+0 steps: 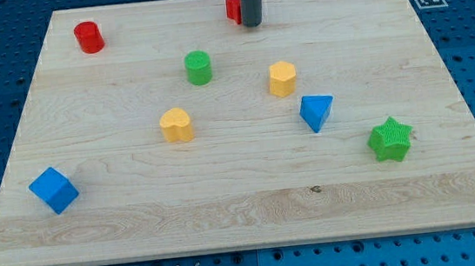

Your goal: Push the red circle towards the top center

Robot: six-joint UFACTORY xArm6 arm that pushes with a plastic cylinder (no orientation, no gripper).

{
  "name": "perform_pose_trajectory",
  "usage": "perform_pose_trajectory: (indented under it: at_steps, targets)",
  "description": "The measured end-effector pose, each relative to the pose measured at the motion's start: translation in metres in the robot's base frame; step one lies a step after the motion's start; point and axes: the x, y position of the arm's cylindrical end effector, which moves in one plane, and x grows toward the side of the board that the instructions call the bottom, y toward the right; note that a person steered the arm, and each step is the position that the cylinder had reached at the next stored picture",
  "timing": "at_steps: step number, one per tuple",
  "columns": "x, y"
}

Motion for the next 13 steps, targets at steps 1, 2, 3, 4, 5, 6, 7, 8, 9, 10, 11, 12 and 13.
perform_pose_trajectory:
  at_steps: [1, 2, 3, 4, 5, 6, 7, 8, 9, 10, 11, 12, 13]
  targets:
    - [0.016, -0.011]
    - [0.017, -0.053]
    - [0.017, -0.096]
    - [0.017, -0.133]
    - [0.021, -0.161]
    - [0.029, -0.19]
    - [0.046, -0.21]
    - [0.055, -0.242]
    - [0.054, -0.279]
    - [0.033, -0.284]
    - [0.005, -0.284]
    - [-0.012, -0.283]
    - [-0.02, -0.279]
